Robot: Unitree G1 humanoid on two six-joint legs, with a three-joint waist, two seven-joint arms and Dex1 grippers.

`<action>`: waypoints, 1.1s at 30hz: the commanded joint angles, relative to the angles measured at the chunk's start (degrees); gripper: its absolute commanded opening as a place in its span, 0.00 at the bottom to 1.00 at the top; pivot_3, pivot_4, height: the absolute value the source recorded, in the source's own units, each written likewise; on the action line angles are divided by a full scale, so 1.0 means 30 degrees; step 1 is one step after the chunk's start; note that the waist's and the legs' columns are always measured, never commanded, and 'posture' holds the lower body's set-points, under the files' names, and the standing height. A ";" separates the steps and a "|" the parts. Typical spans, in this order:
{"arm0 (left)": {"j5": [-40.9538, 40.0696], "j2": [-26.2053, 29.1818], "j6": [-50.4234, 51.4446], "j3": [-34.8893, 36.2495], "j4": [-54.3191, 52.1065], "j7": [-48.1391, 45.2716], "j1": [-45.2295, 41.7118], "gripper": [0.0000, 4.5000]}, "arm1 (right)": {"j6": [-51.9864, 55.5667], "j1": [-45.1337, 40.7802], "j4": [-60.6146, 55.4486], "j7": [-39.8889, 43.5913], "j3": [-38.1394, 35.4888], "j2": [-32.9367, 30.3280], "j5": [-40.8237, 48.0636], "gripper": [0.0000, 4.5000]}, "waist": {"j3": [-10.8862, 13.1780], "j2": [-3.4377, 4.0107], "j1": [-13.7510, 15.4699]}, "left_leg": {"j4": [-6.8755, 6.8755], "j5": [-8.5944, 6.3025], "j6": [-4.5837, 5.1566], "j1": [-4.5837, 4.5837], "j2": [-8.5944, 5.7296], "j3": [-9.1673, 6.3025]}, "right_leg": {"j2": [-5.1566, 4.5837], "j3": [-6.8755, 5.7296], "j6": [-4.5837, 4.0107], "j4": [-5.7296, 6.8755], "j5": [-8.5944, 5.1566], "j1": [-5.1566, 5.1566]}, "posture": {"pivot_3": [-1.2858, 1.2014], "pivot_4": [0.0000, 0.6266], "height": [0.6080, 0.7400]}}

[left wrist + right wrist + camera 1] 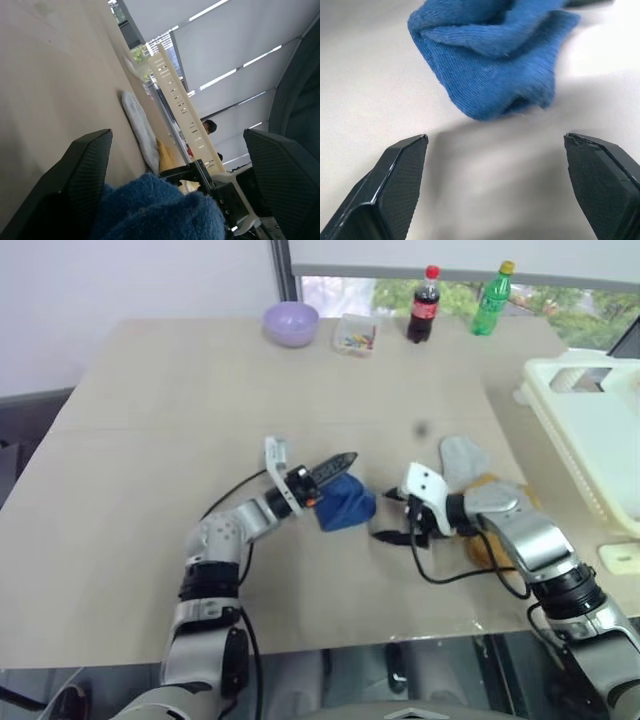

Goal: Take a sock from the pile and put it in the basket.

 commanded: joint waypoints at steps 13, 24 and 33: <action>0.0370 -0.0697 -0.0346 0.0068 0.0047 -0.0327 -0.0393 1.00 | 0.7459 -0.1586 0.0565 -0.6329 -0.3805 0.4521 0.3898 0.99 | -0.0002 0.0004 -0.0001 | 0.0017 0.0017 -0.0026 -0.0019 0.0002 -0.0015 | 0.0001 -0.0013 -0.0013 0.0021 0.0014 -0.0004 | 0.52 0.24 1.00; 0.0421 -0.0921 -0.0543 0.0016 0.0045 -0.0333 -0.0441 1.00 | 0.8270 -0.1024 0.1243 -0.6017 -0.1902 0.4623 0.4772 0.48 | -0.0016 0.0004 -0.0075 | 0.0018 0.0017 -0.0024 -0.0004 0.0007 -0.0018 | 0.0011 -0.0013 -0.0014 0.0038 0.0014 0.0002 | 0.52 0.24 1.00; 0.0464 -0.0659 -0.0711 0.0095 -0.0334 -0.0422 -0.0434 1.00 | 0.8071 -0.1002 0.1492 -0.6101 -0.1684 0.5181 0.5123 0.02 | -0.0021 0.0006 -0.0111 | 0.0033 0.0017 -0.0024 0.0014 0.0015 -0.0017 | 0.0022 -0.0006 -0.0015 0.0079 0.0013 0.0001 | 0.52 0.24 1.00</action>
